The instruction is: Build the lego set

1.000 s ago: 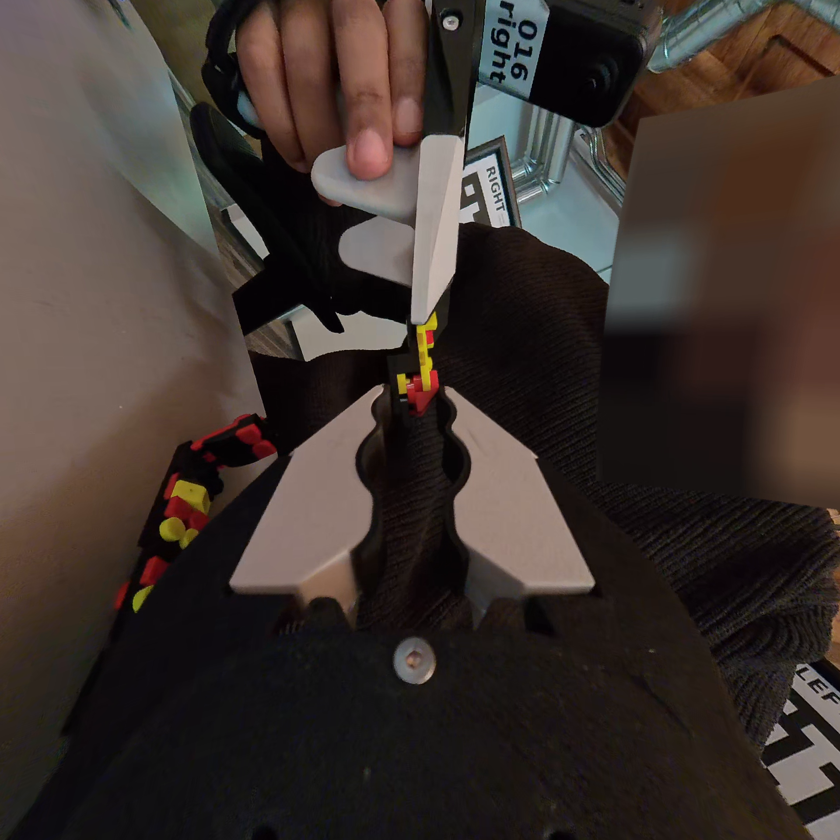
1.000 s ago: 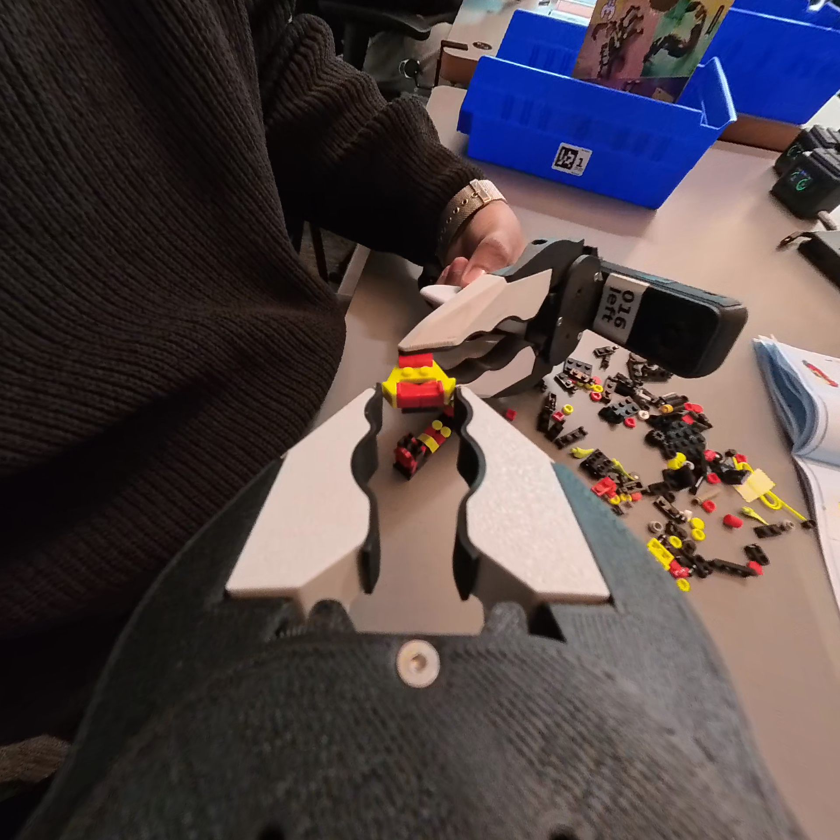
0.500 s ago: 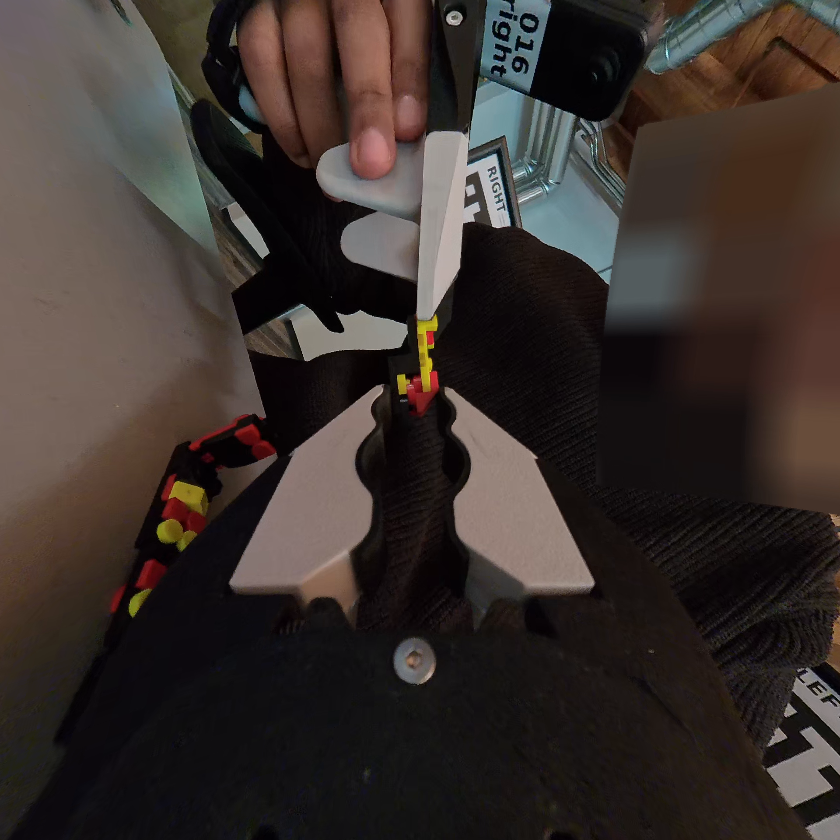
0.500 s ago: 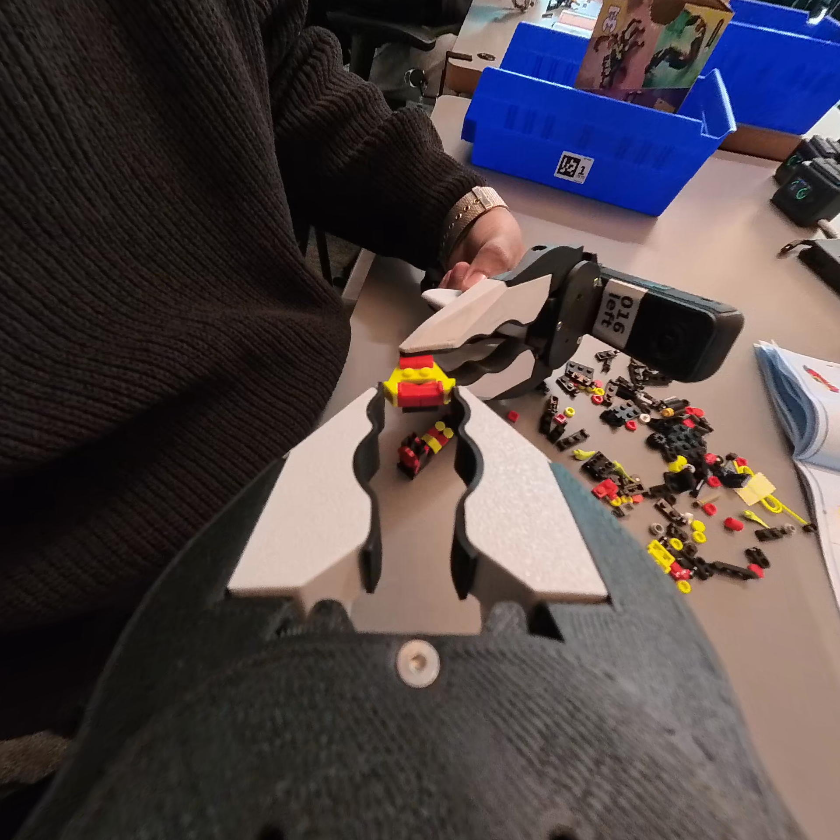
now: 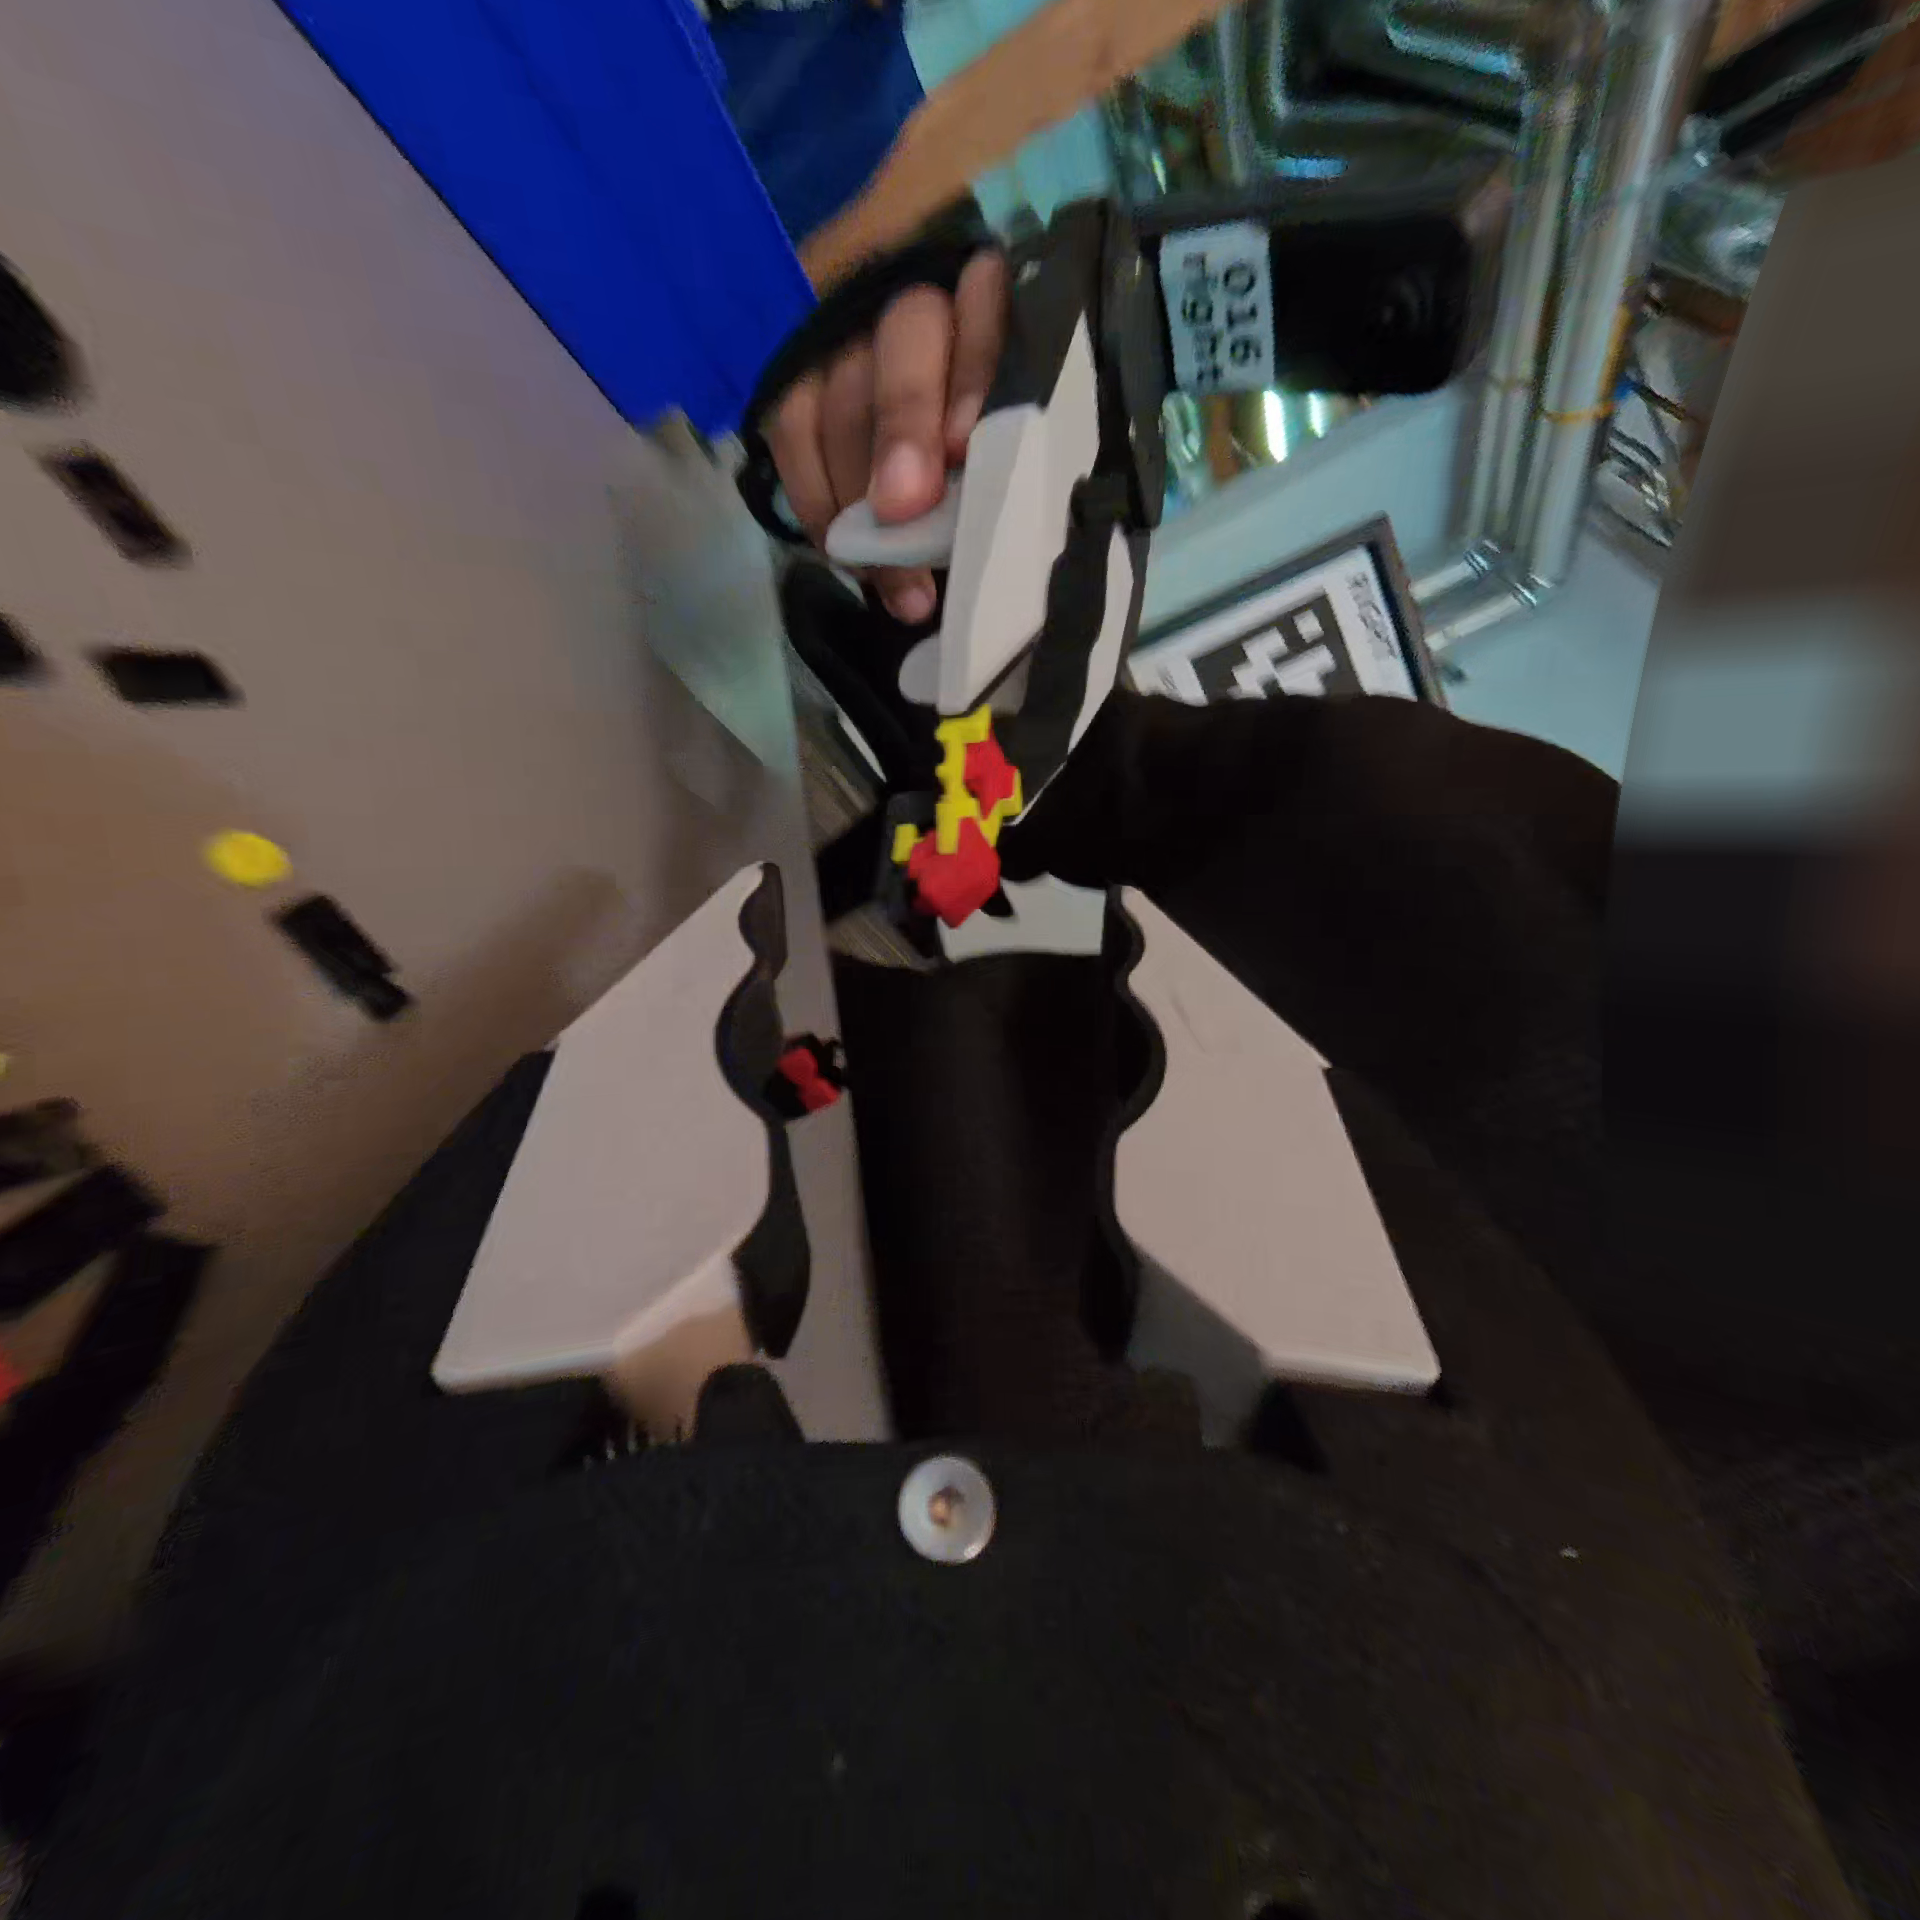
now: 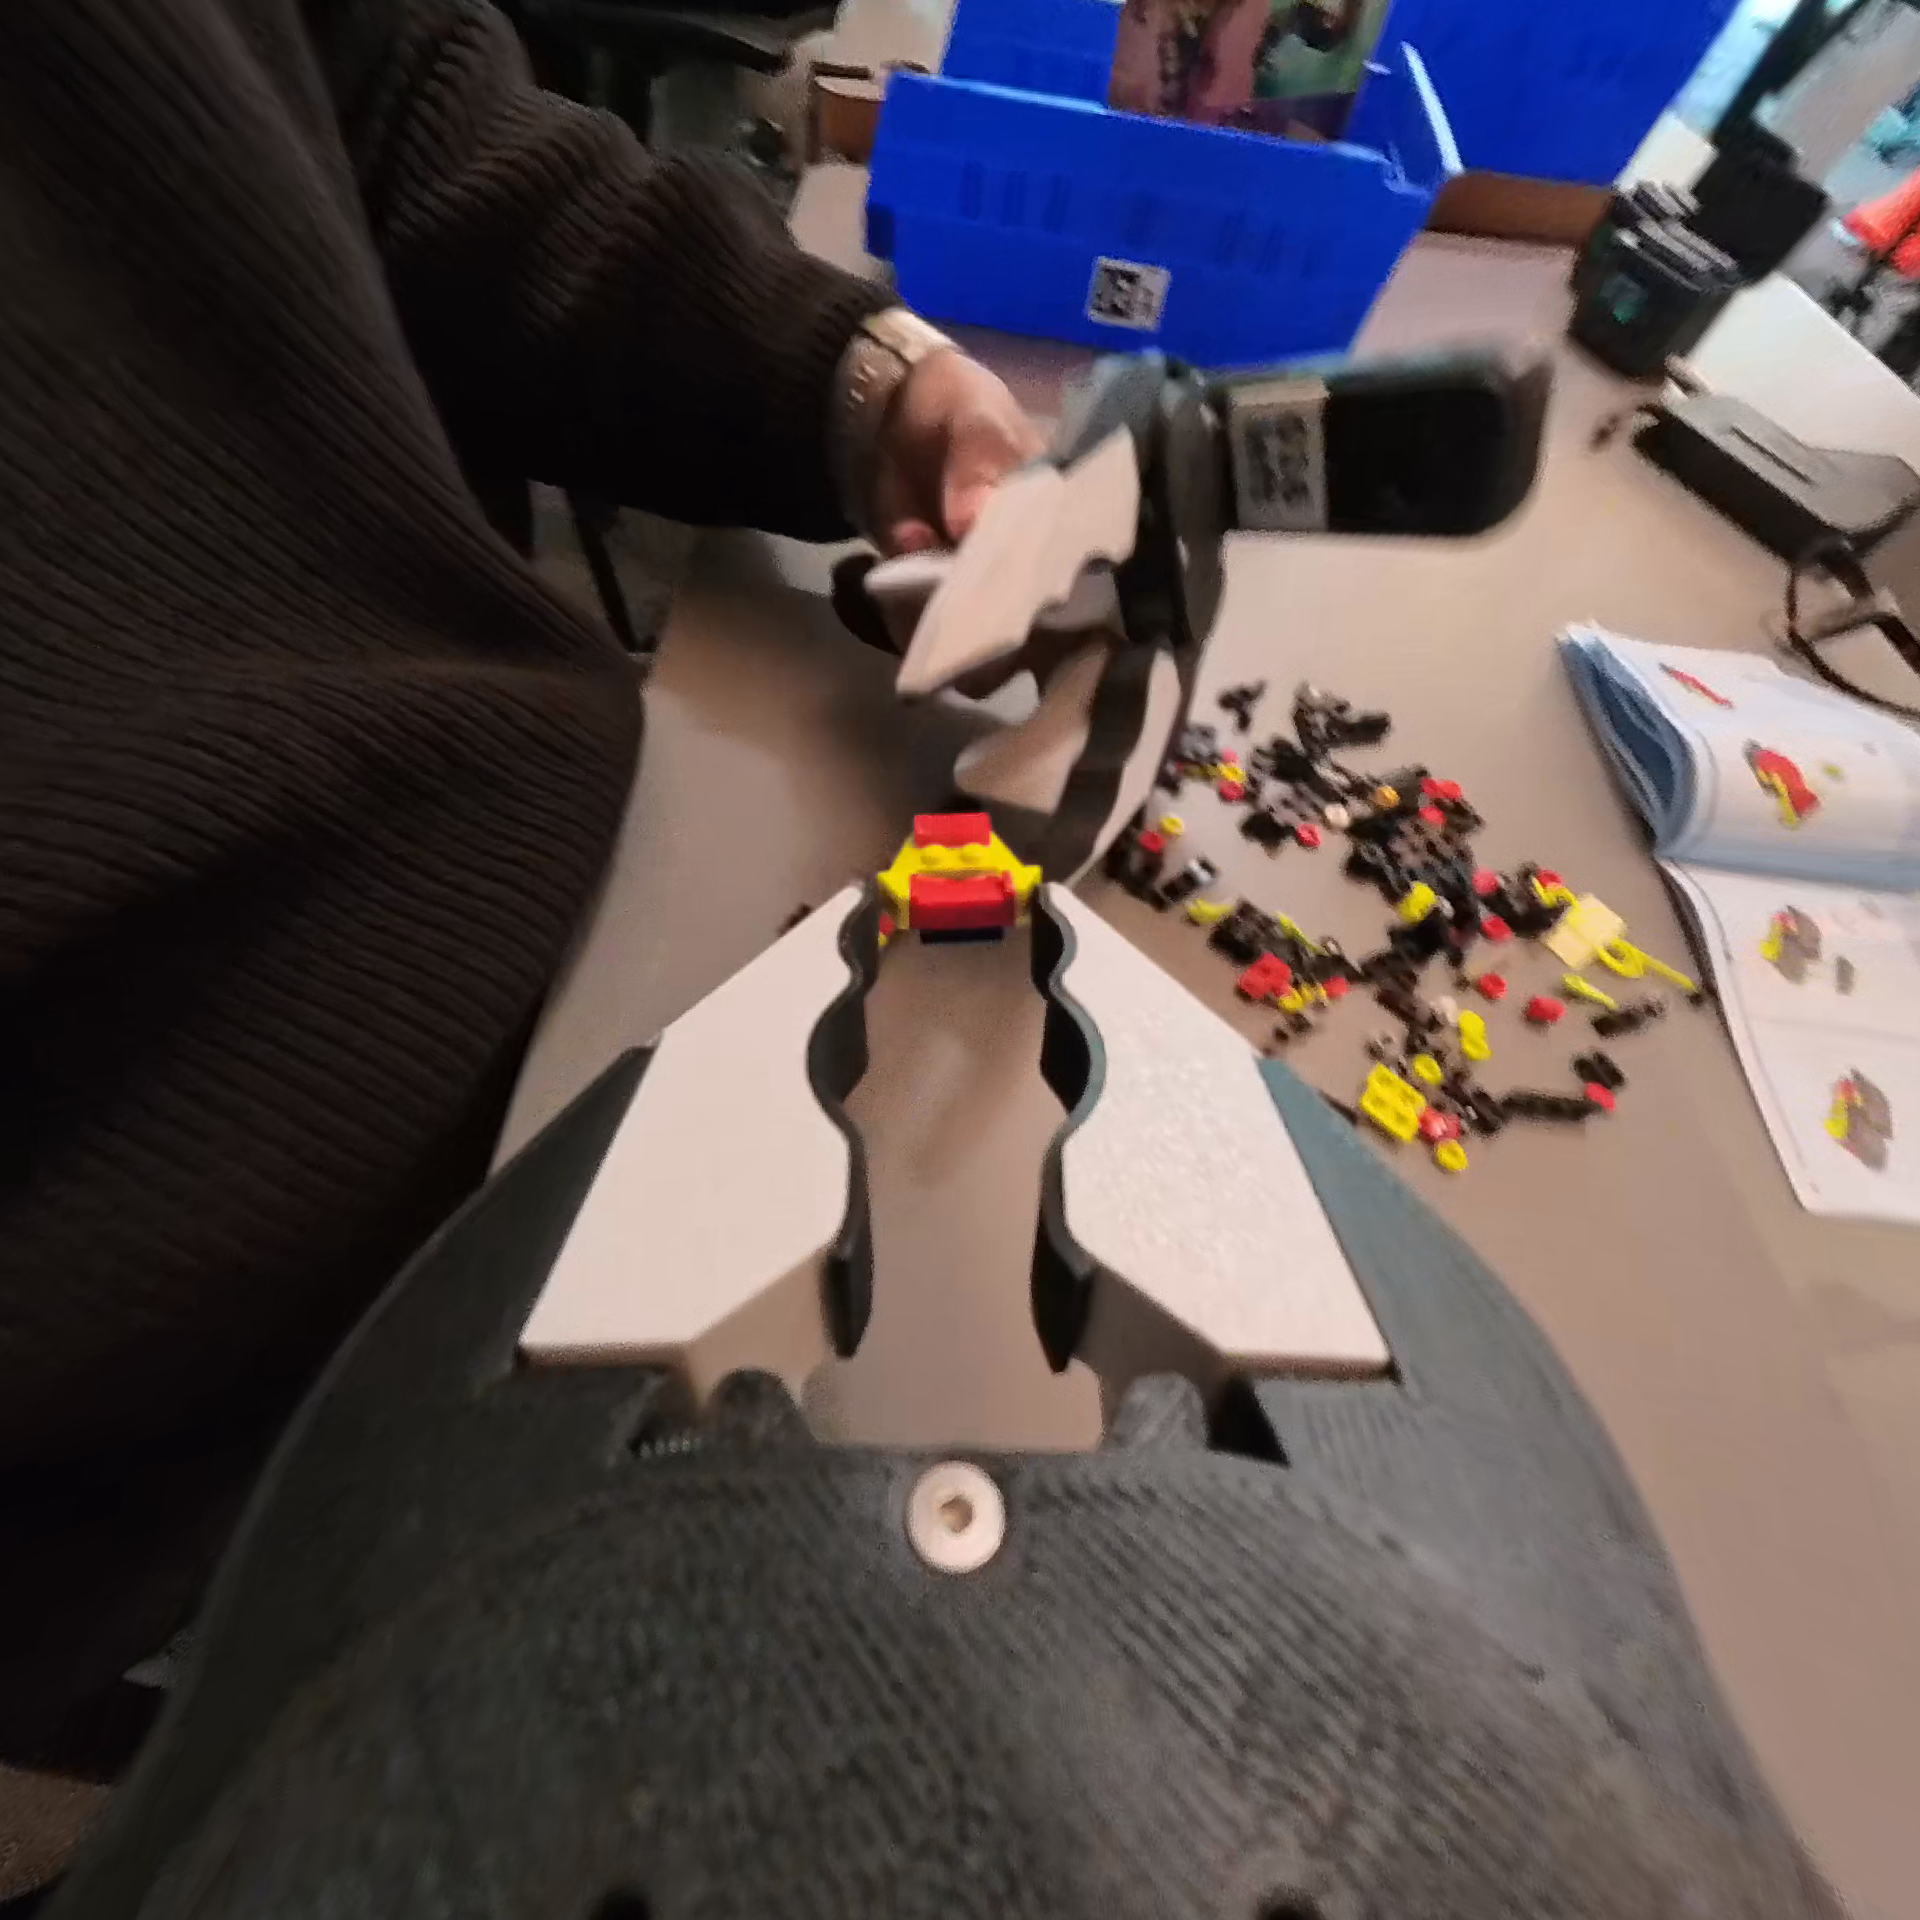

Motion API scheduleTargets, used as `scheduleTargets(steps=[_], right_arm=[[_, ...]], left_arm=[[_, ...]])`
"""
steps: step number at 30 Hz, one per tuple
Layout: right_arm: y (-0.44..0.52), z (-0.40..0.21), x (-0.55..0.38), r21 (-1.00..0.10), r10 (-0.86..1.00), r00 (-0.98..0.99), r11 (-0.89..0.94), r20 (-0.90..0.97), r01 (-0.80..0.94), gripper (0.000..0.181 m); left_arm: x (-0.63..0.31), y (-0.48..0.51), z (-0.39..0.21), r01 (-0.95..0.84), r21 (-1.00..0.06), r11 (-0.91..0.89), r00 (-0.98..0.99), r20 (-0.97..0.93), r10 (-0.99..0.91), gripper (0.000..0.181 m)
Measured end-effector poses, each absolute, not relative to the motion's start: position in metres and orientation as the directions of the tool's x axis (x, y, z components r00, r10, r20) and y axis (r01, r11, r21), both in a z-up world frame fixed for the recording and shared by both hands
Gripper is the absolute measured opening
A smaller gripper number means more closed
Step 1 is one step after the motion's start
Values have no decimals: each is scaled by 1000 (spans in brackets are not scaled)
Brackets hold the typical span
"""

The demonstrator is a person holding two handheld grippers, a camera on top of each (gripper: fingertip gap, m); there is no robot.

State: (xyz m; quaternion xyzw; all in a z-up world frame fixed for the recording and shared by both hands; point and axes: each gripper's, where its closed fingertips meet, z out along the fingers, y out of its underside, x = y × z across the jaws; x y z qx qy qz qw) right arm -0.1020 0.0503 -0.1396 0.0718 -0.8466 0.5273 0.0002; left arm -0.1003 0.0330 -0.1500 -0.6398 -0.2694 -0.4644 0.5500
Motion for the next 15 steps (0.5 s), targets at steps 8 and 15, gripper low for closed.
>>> scheduleTargets(steps=[8, 15], right_arm=[[63, -200, -131, -792, -19, -1000, 611, 6, -17, 28], [63, -218, -131, -753, -5, -999, 657, -40, 27, 27]], left_arm=[[-159, 13, -146, 824, -566, 28, 565, 824, 26, 57], [-142, 29, -160, 778, -622, -90, 628, 776, 62, 58]])
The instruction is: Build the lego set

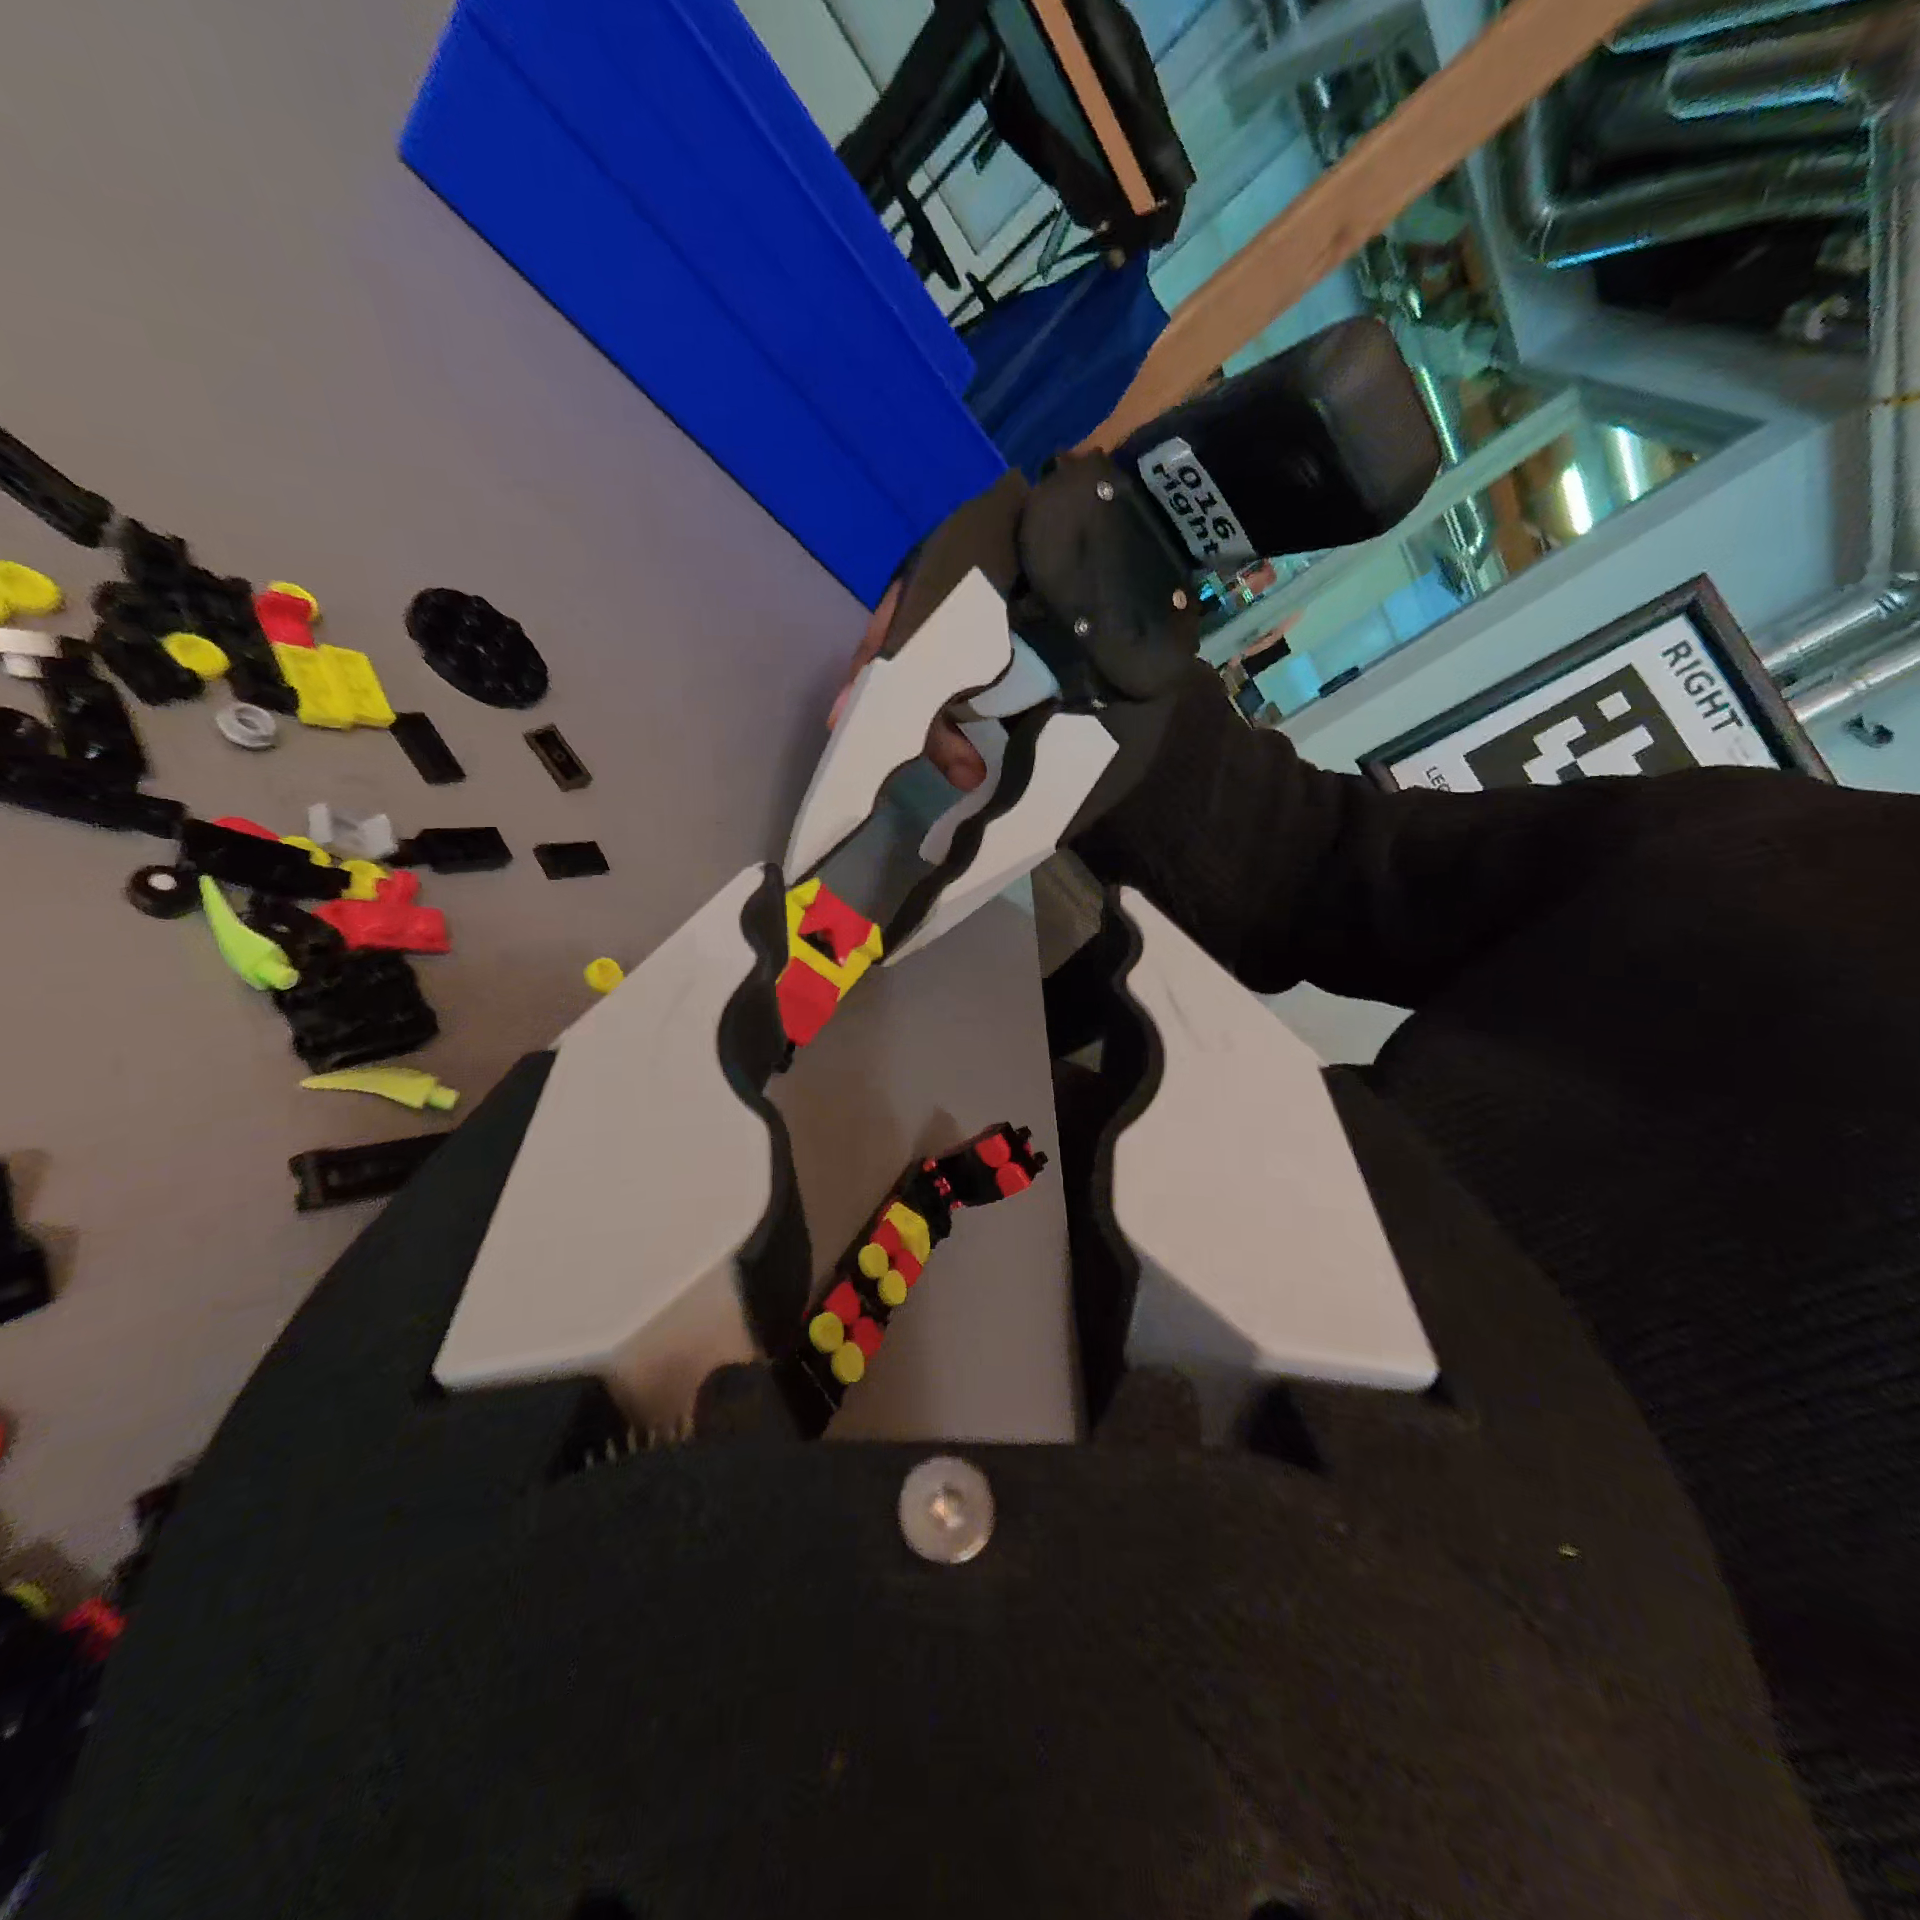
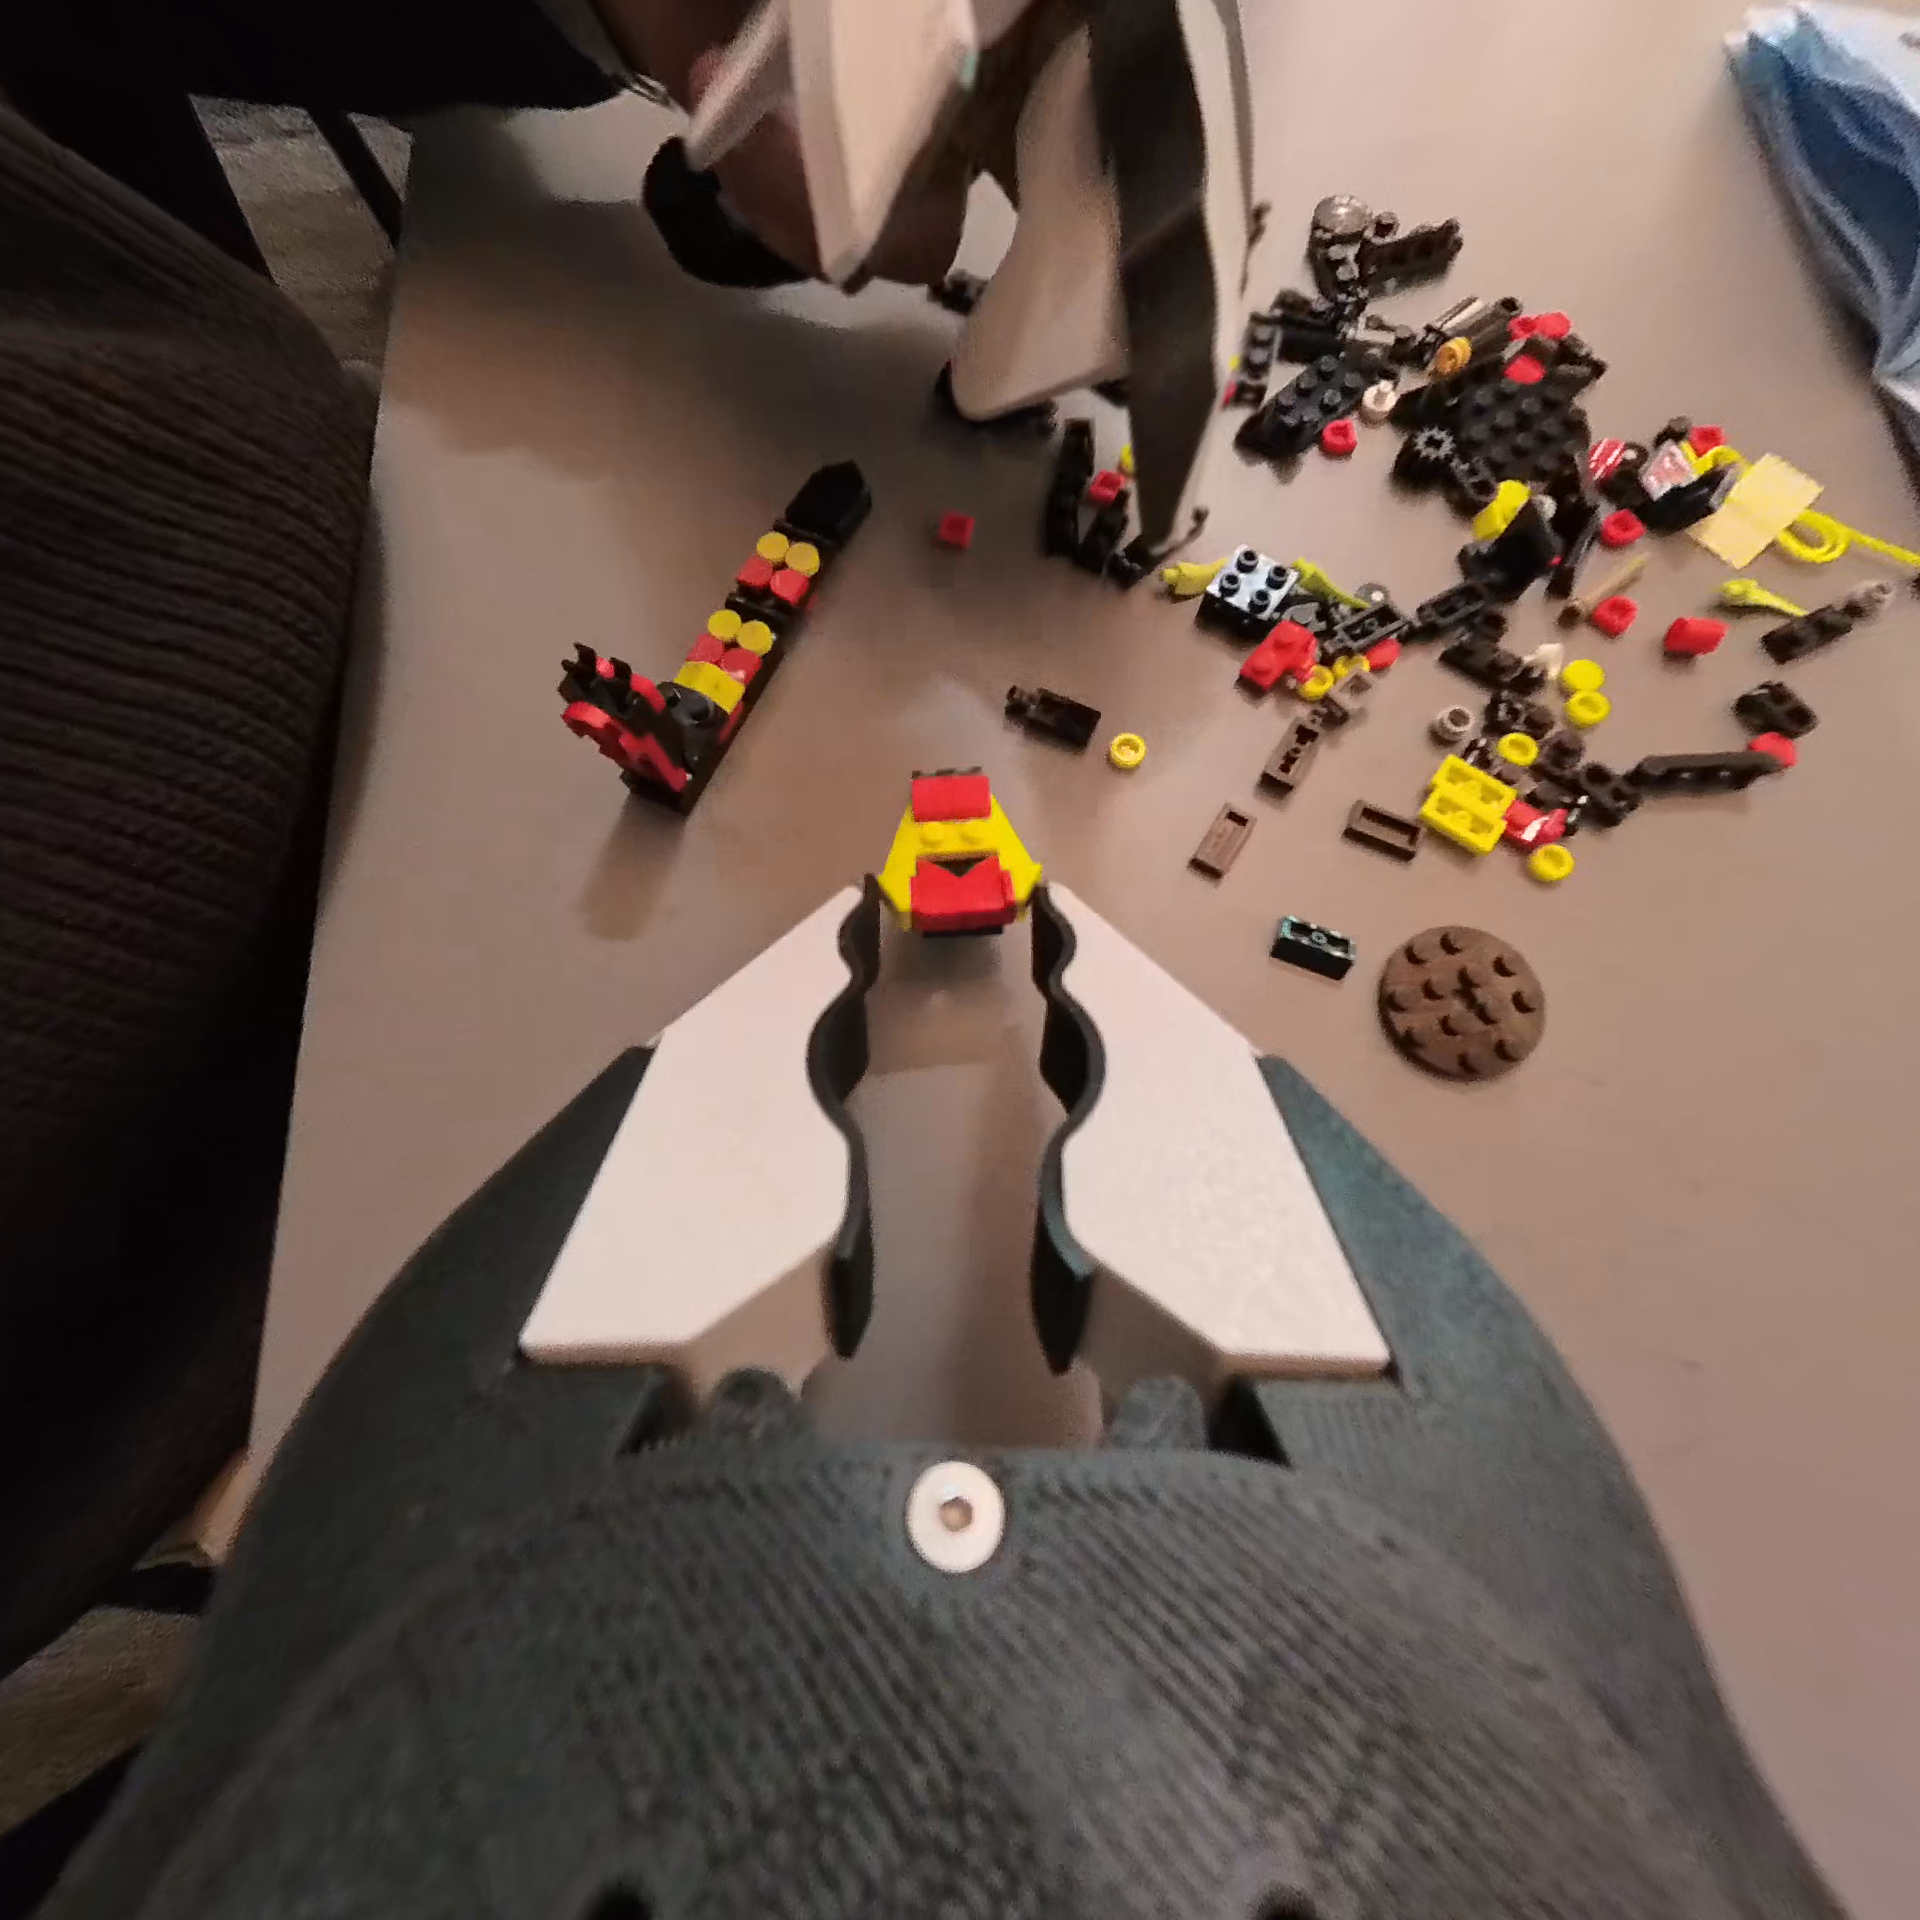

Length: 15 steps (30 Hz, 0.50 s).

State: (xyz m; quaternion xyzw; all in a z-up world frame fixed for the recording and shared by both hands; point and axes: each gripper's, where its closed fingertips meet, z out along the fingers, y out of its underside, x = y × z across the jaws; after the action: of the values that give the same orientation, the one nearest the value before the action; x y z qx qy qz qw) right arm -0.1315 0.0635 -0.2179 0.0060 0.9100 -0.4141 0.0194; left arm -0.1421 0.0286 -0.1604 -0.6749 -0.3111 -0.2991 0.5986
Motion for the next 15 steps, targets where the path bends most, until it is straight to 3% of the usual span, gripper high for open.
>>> scheduleTargets(steps=[10, 15], right_arm=[[67, -224, -133, -733, 8, -999, 680, -33, 30, 30], [66, -203, -142, -805, 52, -996, 588, -67, 85, 40]], left_arm=[[-158, 24, -163, 708, -704, -59, 701, 689, 184, 59], [-166, 21, -162, 631, -774, -59, 756, 595, 272, 62]])
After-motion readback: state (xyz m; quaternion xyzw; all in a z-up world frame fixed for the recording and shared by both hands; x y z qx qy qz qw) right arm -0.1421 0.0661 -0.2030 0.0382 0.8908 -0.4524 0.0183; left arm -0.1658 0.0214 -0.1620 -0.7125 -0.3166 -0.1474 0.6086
